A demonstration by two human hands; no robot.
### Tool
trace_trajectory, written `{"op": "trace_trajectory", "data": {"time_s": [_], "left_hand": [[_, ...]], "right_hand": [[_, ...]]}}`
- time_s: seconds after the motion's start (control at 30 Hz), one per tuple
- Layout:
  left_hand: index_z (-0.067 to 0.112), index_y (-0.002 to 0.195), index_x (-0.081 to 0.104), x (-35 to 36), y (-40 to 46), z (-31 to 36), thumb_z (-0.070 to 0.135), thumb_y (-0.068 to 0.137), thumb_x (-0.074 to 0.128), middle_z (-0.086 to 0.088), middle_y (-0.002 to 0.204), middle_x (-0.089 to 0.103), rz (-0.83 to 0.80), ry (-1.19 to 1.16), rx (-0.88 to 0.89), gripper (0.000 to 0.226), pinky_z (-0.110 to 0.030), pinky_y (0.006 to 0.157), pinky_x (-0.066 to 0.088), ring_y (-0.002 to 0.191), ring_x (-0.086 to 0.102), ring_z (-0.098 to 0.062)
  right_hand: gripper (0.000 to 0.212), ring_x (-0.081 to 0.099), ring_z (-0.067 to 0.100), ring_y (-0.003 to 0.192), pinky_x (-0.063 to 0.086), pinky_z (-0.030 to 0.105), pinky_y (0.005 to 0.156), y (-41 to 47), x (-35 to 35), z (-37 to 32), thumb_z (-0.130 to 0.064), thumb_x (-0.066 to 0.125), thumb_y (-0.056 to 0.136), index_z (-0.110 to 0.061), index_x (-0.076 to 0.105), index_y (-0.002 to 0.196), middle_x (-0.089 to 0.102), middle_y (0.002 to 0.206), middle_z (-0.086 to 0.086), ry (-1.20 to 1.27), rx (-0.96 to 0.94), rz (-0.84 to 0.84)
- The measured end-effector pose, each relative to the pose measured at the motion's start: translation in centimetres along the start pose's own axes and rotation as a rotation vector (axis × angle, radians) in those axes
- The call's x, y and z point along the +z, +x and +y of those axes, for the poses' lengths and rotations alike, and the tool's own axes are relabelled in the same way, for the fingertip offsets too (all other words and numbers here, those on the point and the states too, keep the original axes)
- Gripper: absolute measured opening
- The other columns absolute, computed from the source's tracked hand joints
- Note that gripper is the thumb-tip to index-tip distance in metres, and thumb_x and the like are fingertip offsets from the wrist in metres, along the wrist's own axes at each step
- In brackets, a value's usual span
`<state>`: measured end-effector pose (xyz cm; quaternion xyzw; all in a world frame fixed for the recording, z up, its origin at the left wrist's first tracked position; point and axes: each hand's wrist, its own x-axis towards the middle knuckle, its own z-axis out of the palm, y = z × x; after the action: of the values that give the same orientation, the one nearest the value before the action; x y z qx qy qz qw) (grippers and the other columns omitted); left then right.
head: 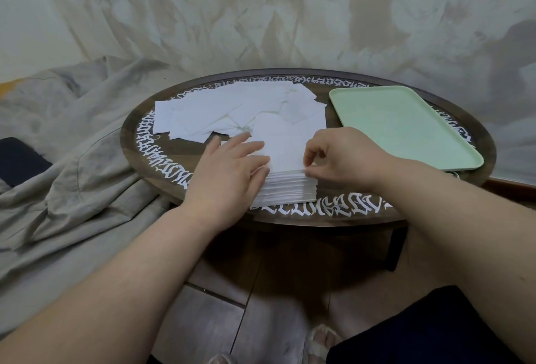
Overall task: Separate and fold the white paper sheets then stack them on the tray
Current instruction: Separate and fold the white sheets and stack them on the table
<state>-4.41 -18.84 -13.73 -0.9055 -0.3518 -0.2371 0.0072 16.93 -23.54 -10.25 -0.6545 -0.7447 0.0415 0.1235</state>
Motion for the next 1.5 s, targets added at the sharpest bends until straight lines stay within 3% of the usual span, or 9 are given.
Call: {"op": "trace_trajectory", "data": {"time_s": [0.1, 0.33, 0.6, 0.83, 0.97, 1.07, 1.2, 1.37, 1.5], "left_hand": [[0.016, 0.096, 0.078, 0.0, 0.3, 0.4, 0.029, 0.088, 0.058, 0.0, 0.11, 0.074, -0.016, -0.127, -0.019, 0.026, -0.036, 0.087, 0.053, 0.105, 0.069, -0.022], [0.02, 0.114, 0.073, 0.4, 0.2, -0.2, 0.029, 0.09, 0.069, 0.009, 0.125, 0.067, -0.066, -0.152, -0.163, 0.027, -0.02, 0.094, 0.037, 0.118, 0.06, -0.011], [0.019, 0.117, 0.071, 0.3, 0.3, 0.0, 0.032, 0.09, 0.068, 0.009, 0.124, 0.068, -0.087, -0.15, -0.217, 0.03, -0.02, 0.095, 0.036, 0.12, 0.058, -0.012], [0.021, 0.115, 0.072, 0.3, 0.3, 0.1, 0.037, 0.09, 0.067, 0.01, 0.12, 0.069, -0.095, -0.172, -0.253, 0.03, -0.024, 0.096, 0.039, 0.117, 0.059, -0.011], [0.022, 0.115, 0.072, 0.4, 0.4, 0.3, 0.039, 0.089, 0.068, 0.008, 0.118, 0.07, -0.078, -0.169, -0.294, 0.031, -0.025, 0.093, 0.04, 0.114, 0.061, -0.014], [0.022, 0.114, 0.072, 0.5, 0.4, 0.4, 0.036, 0.088, 0.069, 0.007, 0.117, 0.07, -0.063, -0.162, -0.31, 0.029, -0.026, 0.094, 0.04, 0.113, 0.061, -0.016], [0.02, 0.112, 0.073, 0.5, 0.2, 0.3, 0.03, 0.089, 0.07, 0.007, 0.115, 0.071, -0.06, -0.158, -0.289, 0.025, -0.024, 0.092, 0.039, 0.112, 0.061, -0.015], [0.021, 0.111, 0.073, 0.7, 0.1, 0.0, 0.032, 0.084, 0.076, 0.009, 0.123, 0.067, -0.08, -0.179, -0.222, 0.029, -0.019, 0.094, 0.033, 0.118, 0.057, -0.012], [0.022, 0.113, 0.072, 1.0, 0.2, 0.1, 0.035, 0.082, 0.076, 0.009, 0.126, 0.065, -0.075, -0.154, -0.204, 0.033, -0.019, 0.093, 0.031, 0.121, 0.054, -0.014]], "right_hand": [[0.012, 0.055, 0.015, 0.087, 0.043, 0.03, 0.075, 0.0, -0.2, 0.2, -0.029, 0.065, 0.086, -0.021, 0.07, 0.094, 0.058, 0.089, -0.01, -0.068, -0.067, -0.001], [0.021, 0.059, 0.018, 0.097, 0.045, 0.032, 0.082, -0.2, 0.7, 0.8, -0.036, 0.07, 0.083, -0.023, 0.069, 0.101, 0.067, 0.101, -0.005, 0.0, -0.009, 0.008], [0.024, 0.056, 0.013, 0.091, 0.038, 0.025, 0.074, 0.0, 0.8, 0.5, -0.033, 0.066, 0.087, -0.024, 0.069, 0.108, 0.067, 0.102, -0.007, -0.051, -0.041, 0.013], [0.025, 0.062, 0.019, 0.098, 0.047, 0.031, 0.081, 0.0, 1.0, 0.1, -0.026, 0.058, 0.09, -0.023, 0.067, 0.113, 0.07, 0.104, -0.005, -0.078, -0.025, 0.041], [0.014, 0.061, 0.022, 0.091, 0.048, 0.036, 0.079, 0.1, 1.2, 0.0, -0.025, 0.059, 0.088, -0.021, 0.064, 0.101, 0.067, 0.097, -0.003, 0.002, 0.058, 0.183], [0.016, 0.053, 0.021, 0.08, 0.045, 0.035, 0.071, 0.4, 1.4, -0.1, -0.028, 0.062, 0.085, -0.022, 0.047, 0.083, 0.054, 0.084, -0.007, 0.032, 0.157, 0.277], [0.031, 0.05, 0.015, 0.068, 0.037, 0.03, 0.064, 0.5, 1.6, -0.3, -0.035, 0.063, 0.087, -0.02, 0.049, 0.063, 0.053, 0.065, -0.008, 0.269, 0.367, 0.233], [0.044, 0.047, 0.013, 0.051, 0.041, 0.023, 0.054, 0.3, 0.7, -1.0, -0.043, 0.048, 0.097, -0.007, 0.064, 0.076, 0.06, 0.067, 0.004, 0.979, 0.627, 0.172], [0.039, 0.047, 0.013, 0.05, 0.037, 0.02, 0.046, 0.0, 0.9, -1.0, -0.036, 0.061, 0.089, 0.002, 0.067, 0.087, 0.063, 0.069, 0.006, 0.879, 0.667, 0.039]]}}
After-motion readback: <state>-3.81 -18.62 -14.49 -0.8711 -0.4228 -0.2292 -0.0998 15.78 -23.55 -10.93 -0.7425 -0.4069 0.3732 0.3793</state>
